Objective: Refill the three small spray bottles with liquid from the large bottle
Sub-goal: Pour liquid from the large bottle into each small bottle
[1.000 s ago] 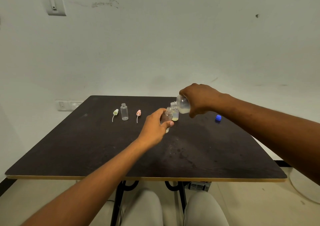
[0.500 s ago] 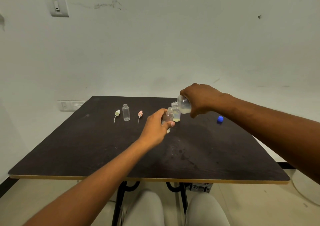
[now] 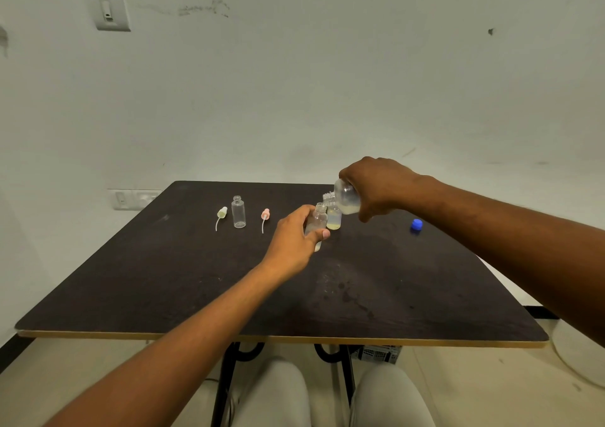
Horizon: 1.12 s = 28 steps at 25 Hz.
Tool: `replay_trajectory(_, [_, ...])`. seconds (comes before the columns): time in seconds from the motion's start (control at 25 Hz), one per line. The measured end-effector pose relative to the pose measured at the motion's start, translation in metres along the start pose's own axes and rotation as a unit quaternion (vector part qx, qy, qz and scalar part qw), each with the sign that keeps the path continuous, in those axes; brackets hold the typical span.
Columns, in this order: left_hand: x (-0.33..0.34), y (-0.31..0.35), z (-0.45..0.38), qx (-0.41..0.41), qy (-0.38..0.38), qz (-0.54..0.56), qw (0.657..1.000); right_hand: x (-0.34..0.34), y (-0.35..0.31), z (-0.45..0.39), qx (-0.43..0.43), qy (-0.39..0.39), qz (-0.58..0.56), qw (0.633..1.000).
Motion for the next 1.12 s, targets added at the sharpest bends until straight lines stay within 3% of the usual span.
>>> replay_trajectory(0.4, [0.001,-0.008,-0.003,0.006,0.009,0.006,1.0,0.009,0.002,-0.007,-0.001,0.004,-0.027,1.0])
replay_trajectory(0.68, [0.002,-0.017,-0.015,0.004,0.026,0.022,0.999,0.032,0.009,-0.018,0.014,0.005,-0.157,0.988])
replay_trajectory(0.92, [0.002,-0.035,-0.038,0.011,0.038,0.024,0.999,0.065,0.014,-0.034,0.045,0.013,-0.333,0.942])
replay_trajectory(1.12, [0.001,-0.068,-0.063,-0.018,0.057,0.011,0.998,0.092,0.022,-0.053,0.088,0.035,-0.475,0.875])
Point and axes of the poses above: each hand's wrist, its own z-axis away from the middle knuckle, its own x-axis out of the palm, y = z × x, the point moved 6 cm from there along -z, towards the middle knuckle, and after that the axes turned 7 degrees about x, right-handed, at the moved point
